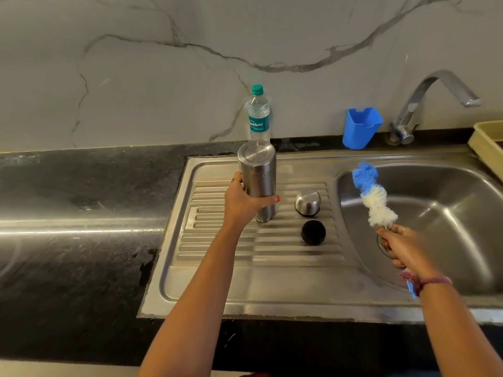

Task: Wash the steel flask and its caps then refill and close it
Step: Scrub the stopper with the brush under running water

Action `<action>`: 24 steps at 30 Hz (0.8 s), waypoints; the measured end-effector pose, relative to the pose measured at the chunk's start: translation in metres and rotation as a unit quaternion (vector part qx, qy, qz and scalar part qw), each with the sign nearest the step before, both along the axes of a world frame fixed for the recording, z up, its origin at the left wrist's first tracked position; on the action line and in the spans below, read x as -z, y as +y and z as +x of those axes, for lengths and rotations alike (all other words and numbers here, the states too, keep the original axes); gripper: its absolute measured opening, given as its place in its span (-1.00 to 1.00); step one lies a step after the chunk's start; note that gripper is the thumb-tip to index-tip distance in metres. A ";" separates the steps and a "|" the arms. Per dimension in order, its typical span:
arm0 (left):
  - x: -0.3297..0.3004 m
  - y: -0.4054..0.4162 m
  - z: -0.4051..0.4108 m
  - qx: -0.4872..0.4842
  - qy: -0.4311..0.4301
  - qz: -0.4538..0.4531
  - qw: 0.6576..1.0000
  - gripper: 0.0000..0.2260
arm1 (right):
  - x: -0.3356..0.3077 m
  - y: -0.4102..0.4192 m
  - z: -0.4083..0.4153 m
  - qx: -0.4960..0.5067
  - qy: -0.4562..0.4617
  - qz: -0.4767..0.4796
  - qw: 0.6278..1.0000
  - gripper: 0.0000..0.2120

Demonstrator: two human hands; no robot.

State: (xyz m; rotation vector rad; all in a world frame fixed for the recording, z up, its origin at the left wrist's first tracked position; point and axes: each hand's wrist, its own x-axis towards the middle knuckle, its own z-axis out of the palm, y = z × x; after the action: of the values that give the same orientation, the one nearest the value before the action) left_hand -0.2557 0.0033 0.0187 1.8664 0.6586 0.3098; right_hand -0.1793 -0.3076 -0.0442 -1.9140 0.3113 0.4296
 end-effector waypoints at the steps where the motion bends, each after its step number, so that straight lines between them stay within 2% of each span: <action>1: 0.000 -0.001 0.000 0.001 0.001 0.003 1.000 -0.23 | 0.000 0.000 0.000 -0.001 0.001 0.000 1.000 -0.87; 9: 0.000 -0.003 0.001 -0.008 0.005 0.014 1.000 -0.21 | 0.003 -0.002 -0.001 -0.006 0.008 0.001 1.000 -0.93; 20: 0.008 -0.004 0.003 -0.007 -0.011 0.018 1.000 -0.19 | 0.012 -0.004 0.006 0.006 0.011 0.006 1.000 -0.87; 24: 0.012 0.000 0.002 -0.039 -0.034 0.033 0.998 -0.03 | 0.014 -0.006 0.008 0.005 0.013 0.003 1.000 -0.82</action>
State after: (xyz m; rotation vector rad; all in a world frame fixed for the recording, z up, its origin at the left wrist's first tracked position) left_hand -0.2538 0.0029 0.0071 1.8867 0.6840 0.4479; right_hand -0.1713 -0.3134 -0.0581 -1.9021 0.3373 0.4490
